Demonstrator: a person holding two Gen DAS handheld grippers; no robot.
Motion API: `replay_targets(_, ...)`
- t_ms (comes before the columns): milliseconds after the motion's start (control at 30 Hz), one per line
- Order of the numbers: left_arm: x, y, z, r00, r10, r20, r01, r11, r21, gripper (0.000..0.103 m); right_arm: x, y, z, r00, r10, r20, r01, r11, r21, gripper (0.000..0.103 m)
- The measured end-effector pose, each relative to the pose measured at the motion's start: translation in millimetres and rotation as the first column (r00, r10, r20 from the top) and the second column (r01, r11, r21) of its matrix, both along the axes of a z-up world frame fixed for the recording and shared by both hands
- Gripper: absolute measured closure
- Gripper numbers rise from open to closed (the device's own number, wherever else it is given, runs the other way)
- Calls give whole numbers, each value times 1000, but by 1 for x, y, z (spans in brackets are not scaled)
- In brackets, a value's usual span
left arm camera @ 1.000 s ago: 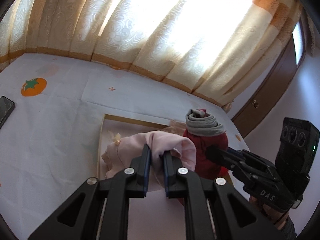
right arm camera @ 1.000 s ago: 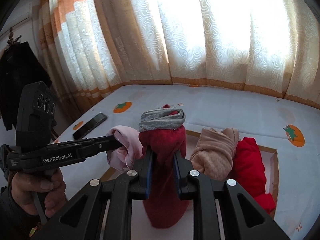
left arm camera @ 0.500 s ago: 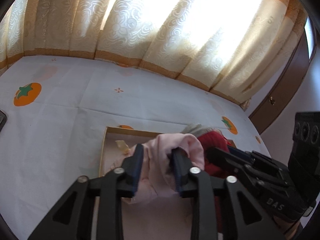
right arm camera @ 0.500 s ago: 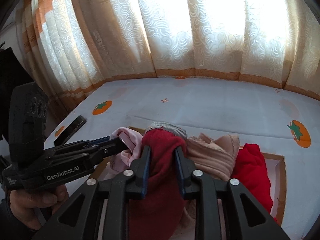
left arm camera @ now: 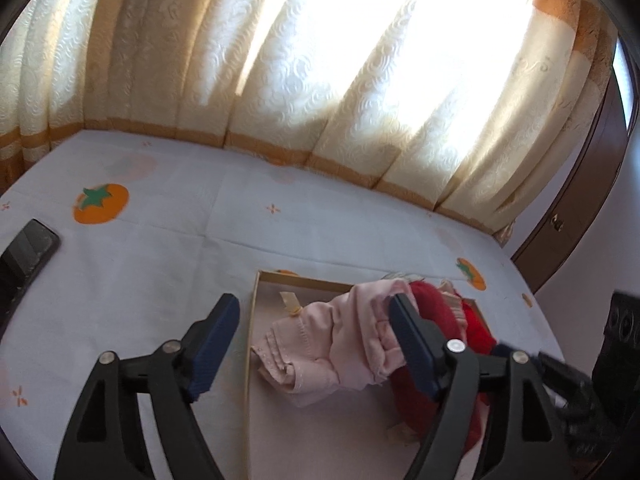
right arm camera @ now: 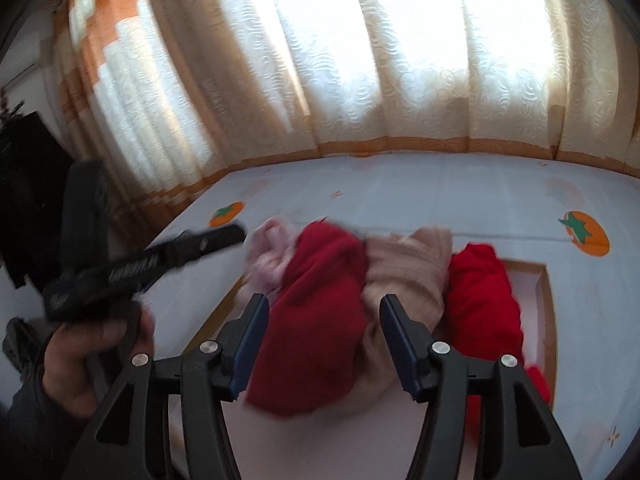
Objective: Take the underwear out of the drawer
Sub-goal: 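Drop the red sock into the tray with the right gripper while the left releases the pink garment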
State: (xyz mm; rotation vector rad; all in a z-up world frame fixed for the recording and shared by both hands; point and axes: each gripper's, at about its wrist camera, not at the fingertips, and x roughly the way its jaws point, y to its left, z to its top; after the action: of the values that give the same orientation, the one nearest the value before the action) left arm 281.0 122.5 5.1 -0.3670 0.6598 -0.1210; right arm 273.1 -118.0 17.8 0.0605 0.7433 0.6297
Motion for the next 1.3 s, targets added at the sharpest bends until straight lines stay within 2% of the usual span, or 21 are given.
replay_targets(67,-9,1,3,1000,16,14,-16,1000,5,14,-16,1,0,1000,28,8,-28,1000,-3,38)
replay_targets(233,-41,1,5,999,21,48,-21,1000,-10,14,-36,9,-9,993,117,-34,-116,992,41,37)
replay_targets(333,-62,1,6,997,26,72,-25,1000,-16,14,-34,24,-20,991,127,-49,-126,992,16,37)
replay_targets(400,-79,2,8,995,25,93,-25,1000,-7,13,-31,28,-27,989,136,-64,-133,990,39,37)
replay_targets(500,-106,3,9,991,38,131,-39,999,5,5,-26,30,-35,983,166,-78,-161,985,66,37)
replay_targets(567,-120,1,8,989,28,146,-28,1000,-1,4,-23,29,-39,980,181,-84,-174,982,79,37)
replay_targets(700,-141,-6,1,989,6,146,-5,1000,-8,4,-19,36,-42,975,199,-95,-196,980,47,35)
replay_targets(767,-153,-13,-3,989,-11,144,9,1000,13,4,-25,35,-36,979,188,-77,-186,982,36,35)
replay_targets(1033,-192,-31,-25,991,-54,120,41,993,107,3,-87,7,-18,979,204,4,-204,979,0,34)
replay_targets(1300,-218,-46,-45,993,-86,81,75,987,139,3,-165,-32,-26,973,229,-2,-229,973,-24,31)
